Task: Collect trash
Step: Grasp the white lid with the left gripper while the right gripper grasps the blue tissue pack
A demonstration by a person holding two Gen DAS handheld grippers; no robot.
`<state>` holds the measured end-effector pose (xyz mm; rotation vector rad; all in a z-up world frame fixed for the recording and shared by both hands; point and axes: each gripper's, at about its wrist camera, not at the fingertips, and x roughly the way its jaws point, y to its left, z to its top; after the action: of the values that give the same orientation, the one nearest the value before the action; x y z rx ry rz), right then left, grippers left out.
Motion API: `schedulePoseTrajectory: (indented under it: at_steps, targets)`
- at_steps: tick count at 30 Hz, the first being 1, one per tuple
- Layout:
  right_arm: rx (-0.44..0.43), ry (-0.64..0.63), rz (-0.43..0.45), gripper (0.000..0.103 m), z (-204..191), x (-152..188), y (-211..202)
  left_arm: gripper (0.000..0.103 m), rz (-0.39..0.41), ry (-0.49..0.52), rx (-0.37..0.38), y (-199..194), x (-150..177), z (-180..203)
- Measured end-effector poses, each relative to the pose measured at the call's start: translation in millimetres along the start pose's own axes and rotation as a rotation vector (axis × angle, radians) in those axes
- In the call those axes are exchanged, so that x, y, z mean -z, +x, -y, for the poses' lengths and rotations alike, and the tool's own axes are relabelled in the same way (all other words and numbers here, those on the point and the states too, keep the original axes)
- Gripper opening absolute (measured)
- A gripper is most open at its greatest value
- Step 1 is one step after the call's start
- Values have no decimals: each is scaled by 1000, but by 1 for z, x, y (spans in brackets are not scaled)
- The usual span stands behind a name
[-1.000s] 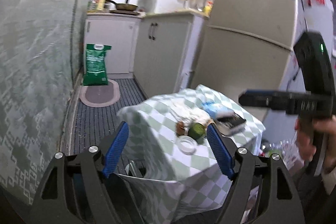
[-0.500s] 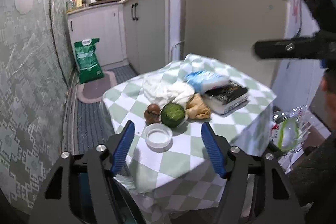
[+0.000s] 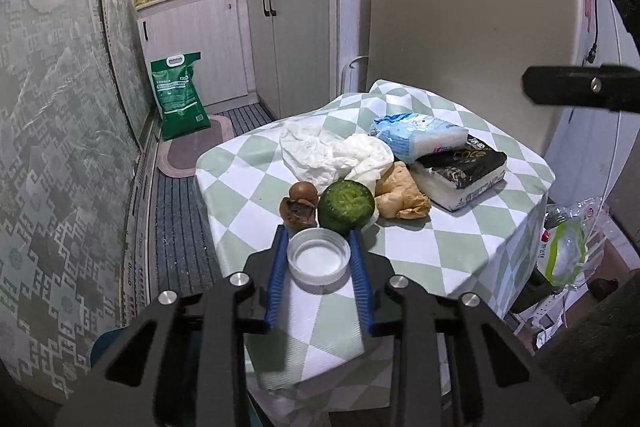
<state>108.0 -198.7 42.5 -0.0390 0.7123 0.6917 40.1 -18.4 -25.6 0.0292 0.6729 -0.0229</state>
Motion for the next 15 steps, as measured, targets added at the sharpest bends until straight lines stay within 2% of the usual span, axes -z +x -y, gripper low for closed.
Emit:
schedulePoseTrajectory:
  at_steps: [4,15]
  targets:
    - [1,-14,-8,83,-7,0,12,32,2,-10,17,-1,0,0]
    - [79,-50,-53,83,-13,4,53,32,61,-97,106,-25,-7,-14]
